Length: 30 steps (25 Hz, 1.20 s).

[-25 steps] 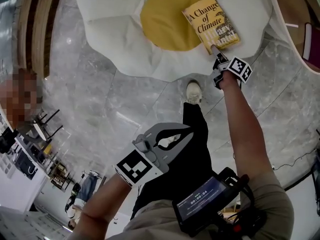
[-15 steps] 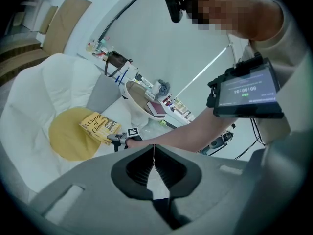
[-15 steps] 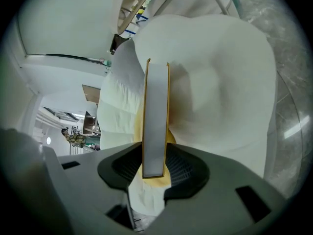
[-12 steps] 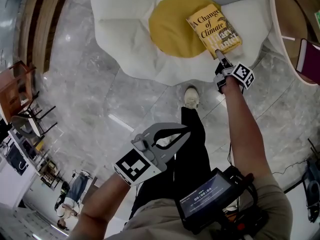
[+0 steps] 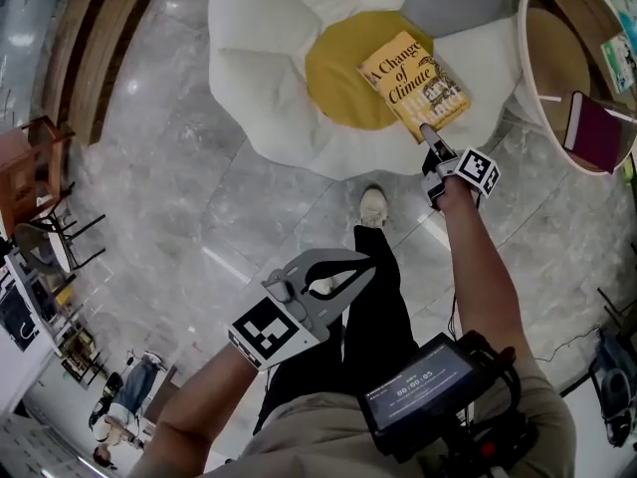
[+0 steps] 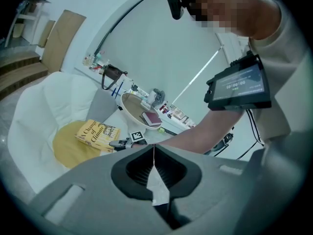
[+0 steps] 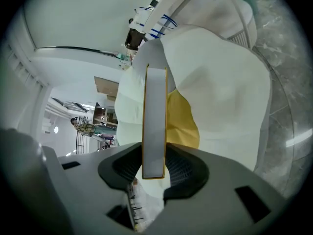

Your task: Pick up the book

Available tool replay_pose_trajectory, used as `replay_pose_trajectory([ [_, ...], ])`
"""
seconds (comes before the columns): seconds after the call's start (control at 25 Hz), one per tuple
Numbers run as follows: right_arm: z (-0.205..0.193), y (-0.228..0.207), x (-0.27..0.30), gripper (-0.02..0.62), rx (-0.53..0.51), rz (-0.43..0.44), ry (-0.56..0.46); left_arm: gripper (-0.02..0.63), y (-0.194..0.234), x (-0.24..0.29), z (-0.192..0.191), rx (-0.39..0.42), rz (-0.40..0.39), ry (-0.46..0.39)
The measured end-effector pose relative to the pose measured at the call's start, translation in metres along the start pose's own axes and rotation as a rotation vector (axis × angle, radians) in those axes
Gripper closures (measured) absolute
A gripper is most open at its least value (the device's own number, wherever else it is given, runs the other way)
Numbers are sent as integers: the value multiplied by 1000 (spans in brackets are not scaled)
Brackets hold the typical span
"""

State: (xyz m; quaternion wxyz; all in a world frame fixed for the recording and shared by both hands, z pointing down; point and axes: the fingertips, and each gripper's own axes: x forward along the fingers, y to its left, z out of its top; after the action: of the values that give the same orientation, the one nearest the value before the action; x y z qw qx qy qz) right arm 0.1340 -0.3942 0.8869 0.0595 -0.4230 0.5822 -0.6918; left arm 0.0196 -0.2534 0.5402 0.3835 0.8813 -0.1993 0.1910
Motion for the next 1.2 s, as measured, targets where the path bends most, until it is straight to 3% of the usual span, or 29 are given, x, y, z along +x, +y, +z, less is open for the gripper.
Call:
replay_pose_trajectory([
  [0.48,-69,110,-77,443,-52,94,15,598,-73,-77,-2,82,-4,-53],
  [0.88,-136,199,-168,443,-41,166,-10,598,-145,-151,-14,129,-9,-95],
  [1.2,-191,274,-245,443,-96,240,-30,598,-203,-208,-29,188,-6,-138],
])
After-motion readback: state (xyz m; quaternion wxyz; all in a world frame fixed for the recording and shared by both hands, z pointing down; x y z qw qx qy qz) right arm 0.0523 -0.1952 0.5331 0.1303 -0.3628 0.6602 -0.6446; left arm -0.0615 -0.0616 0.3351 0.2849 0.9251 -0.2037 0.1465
